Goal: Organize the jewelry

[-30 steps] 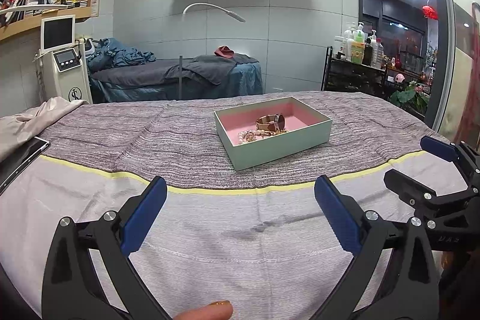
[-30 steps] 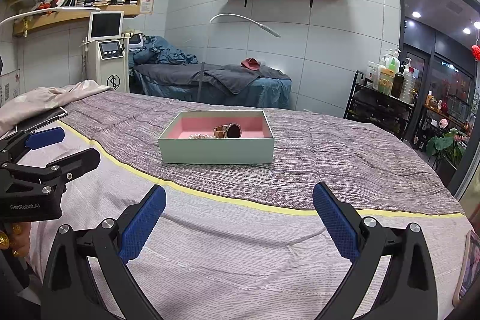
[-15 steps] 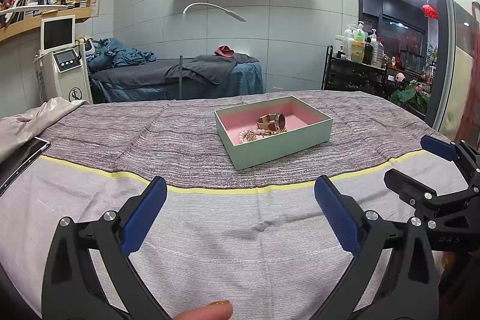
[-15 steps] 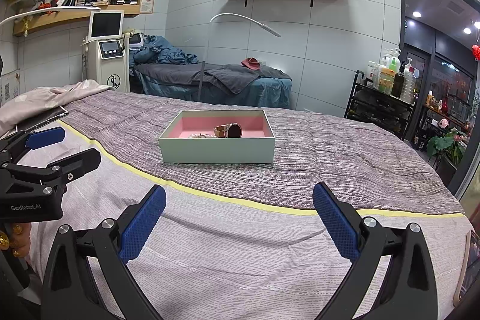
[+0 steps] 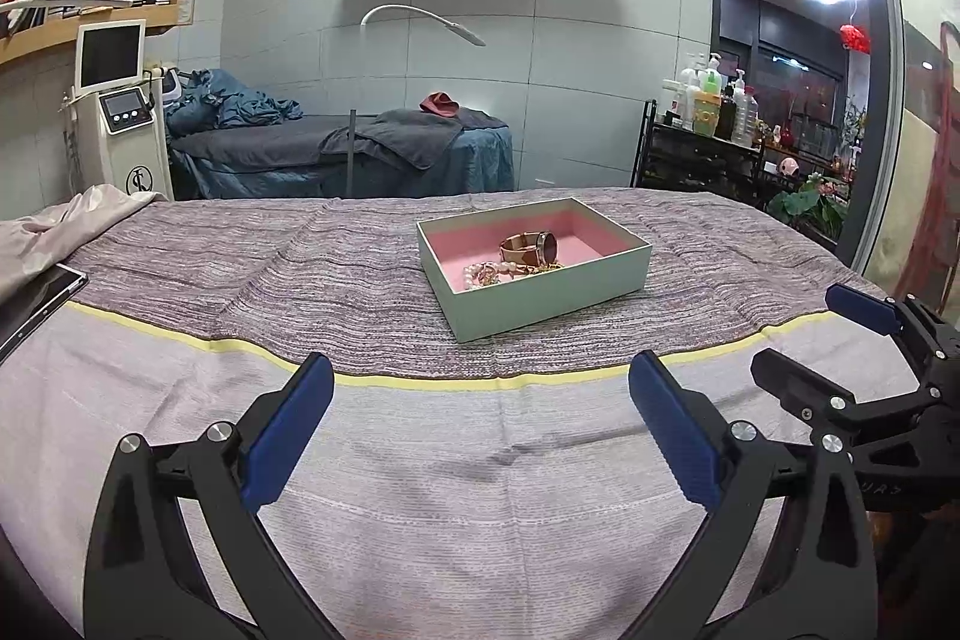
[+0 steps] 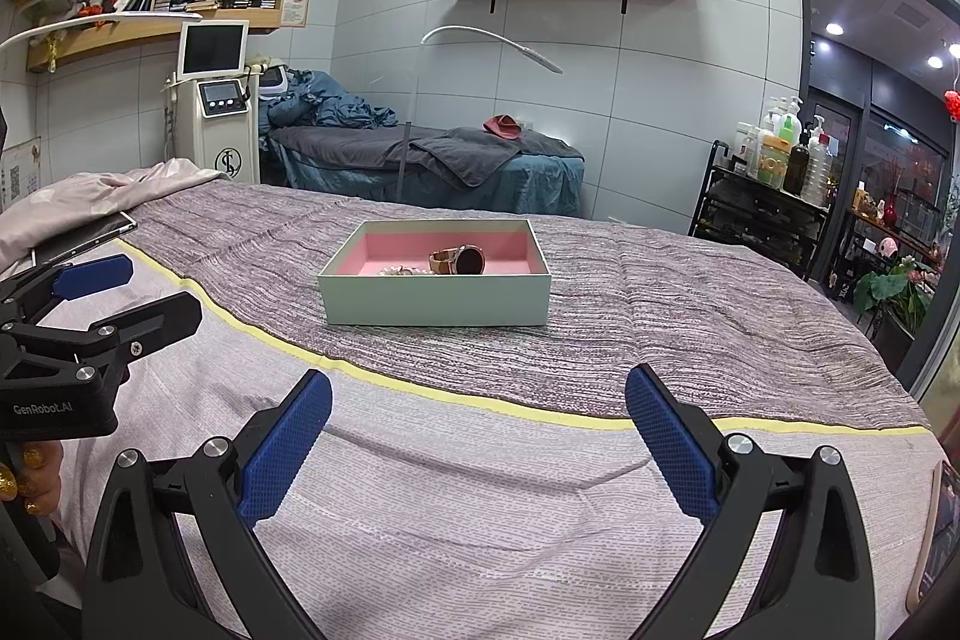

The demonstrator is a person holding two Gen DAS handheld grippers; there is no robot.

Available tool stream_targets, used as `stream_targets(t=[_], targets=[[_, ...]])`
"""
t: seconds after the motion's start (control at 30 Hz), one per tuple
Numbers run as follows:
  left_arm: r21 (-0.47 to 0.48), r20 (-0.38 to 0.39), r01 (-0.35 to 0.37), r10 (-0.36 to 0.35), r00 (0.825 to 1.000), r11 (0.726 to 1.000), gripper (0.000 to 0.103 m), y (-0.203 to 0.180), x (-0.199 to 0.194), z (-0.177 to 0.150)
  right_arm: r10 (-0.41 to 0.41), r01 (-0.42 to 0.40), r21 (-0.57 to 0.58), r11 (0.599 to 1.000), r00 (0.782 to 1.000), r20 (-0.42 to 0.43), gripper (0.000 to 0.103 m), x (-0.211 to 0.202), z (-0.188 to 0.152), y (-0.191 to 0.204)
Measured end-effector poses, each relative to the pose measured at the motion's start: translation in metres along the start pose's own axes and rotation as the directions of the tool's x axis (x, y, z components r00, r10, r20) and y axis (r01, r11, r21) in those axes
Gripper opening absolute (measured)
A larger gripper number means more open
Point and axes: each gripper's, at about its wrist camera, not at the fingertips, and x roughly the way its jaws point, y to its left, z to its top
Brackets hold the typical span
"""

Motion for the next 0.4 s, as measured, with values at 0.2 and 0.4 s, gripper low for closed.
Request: stream_targets(t=[0.2,0.4], targets=[[-0.01,-0.008,-0.019,0.019,1.0,1.0,0.097,0.0019,0.0006,0.0022,0.001,-0.001,0.0,1.0,1.0,0.0,0.096,-0.0006,-0.0022,0.0021],[0.017,0.004,-0.038,0.038,0.999,0.999,0.097,-0.0011,-0.0018,0.0014,0.003,-0.003,0.0,1.0,1.0,0.0,0.096,-0.0015,-0.0019,0.0016]])
